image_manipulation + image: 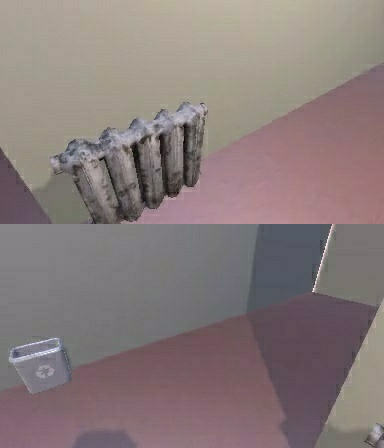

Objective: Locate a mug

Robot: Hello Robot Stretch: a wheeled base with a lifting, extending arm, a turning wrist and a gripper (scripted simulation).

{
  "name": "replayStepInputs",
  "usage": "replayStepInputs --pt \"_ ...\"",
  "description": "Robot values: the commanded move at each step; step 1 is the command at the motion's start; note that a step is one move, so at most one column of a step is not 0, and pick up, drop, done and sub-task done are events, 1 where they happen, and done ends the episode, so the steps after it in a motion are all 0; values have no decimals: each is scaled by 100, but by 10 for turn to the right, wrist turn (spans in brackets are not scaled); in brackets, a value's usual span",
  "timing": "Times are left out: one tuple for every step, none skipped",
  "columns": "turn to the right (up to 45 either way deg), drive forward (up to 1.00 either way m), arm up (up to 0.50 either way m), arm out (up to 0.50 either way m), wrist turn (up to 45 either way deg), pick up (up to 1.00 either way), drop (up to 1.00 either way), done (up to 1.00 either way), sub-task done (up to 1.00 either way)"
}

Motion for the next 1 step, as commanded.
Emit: replayStepInputs --pt "0 35 0 0 0 0 0 0 0"
